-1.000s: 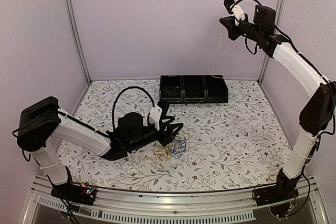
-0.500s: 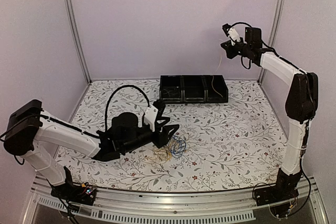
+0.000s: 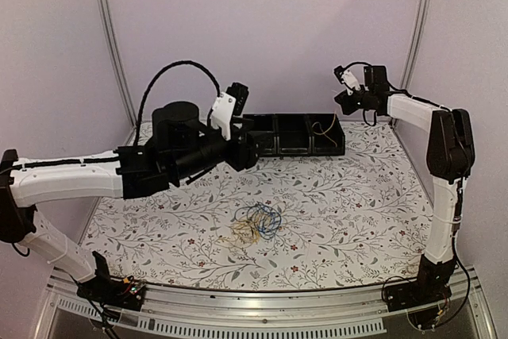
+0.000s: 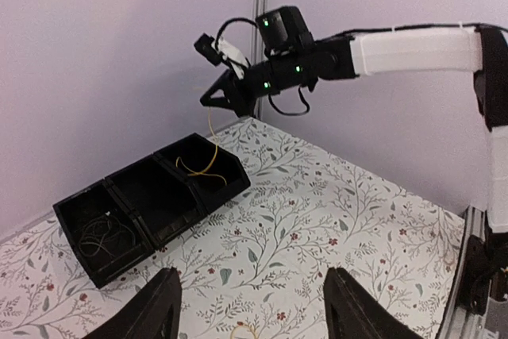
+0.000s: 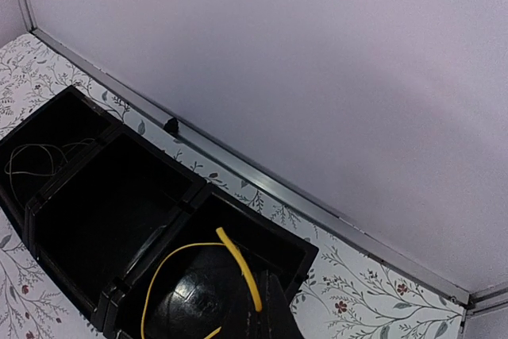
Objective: Untangle the cables
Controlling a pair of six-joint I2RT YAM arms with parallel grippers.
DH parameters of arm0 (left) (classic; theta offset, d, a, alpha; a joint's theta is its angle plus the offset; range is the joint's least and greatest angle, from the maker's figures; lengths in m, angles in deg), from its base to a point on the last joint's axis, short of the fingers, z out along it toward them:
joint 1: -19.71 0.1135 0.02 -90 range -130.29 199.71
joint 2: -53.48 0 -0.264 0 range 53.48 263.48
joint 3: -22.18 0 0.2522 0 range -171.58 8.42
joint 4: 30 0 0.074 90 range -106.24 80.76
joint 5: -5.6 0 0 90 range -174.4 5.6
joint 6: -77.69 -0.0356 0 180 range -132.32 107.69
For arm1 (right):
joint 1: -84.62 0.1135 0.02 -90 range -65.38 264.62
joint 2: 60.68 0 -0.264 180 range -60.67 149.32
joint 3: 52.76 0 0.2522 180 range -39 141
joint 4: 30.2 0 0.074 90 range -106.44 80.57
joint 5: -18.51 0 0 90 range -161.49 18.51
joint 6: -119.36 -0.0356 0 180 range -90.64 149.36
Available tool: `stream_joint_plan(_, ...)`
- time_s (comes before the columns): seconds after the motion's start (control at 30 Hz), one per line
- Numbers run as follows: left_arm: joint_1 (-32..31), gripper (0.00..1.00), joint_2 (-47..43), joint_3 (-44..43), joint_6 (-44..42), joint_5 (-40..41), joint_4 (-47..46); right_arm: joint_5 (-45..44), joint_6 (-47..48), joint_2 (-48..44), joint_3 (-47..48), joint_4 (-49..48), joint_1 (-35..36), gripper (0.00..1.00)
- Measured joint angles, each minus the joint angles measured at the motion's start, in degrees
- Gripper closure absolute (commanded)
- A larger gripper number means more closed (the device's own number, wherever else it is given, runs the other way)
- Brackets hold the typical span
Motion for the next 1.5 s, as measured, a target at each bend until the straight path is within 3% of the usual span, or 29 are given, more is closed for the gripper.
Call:
stream_joint_plan(0.1,5.1,0.37,0.0,-9.0,-0.1,-2.6,5.6,-0.1,0.0,1.3,-0.8,2.2,0.0,1.00)
stream_joint_plan(0.23,11.7,0.38,0.2,-12.2,-1.3,-4.6,6.9,-1.2,0.4,3.2,-0.9,4.2,0.3,1.00)
stream_joint_plan(0.63,23.7,0.39,1.5,1.0,3.9,-15.3,1.2,-9.0,5.4,14.2,9.6,9.7,4.2,1.00)
stream_joint_plan(0.97,24.9,0.40,-1.7,2.6,5.3,-19.4,-2.8,-13.4,9.1,18.0,10.5,11.4,5.5,1.00)
stream_joint_plan(1.03,24.9,0.40,-2.0,2.8,5.2,-19.6,-3.3,-13.7,9.3,18.1,10.5,11.5,5.5,0.93)
stream_joint_plan(1.23,24.9,0.40,-2.1,3.0,5.2,-20.2,-3.6,-14.2,9.7,18.0,10.6,11.6,5.5,0.84)
stream_joint_plan(1.5,24.9,0.41,-2.1,3.0,5.2,-20.8,-3.7,-14.6,10.4,15.2,10.4,14.0,5.5,0.58)
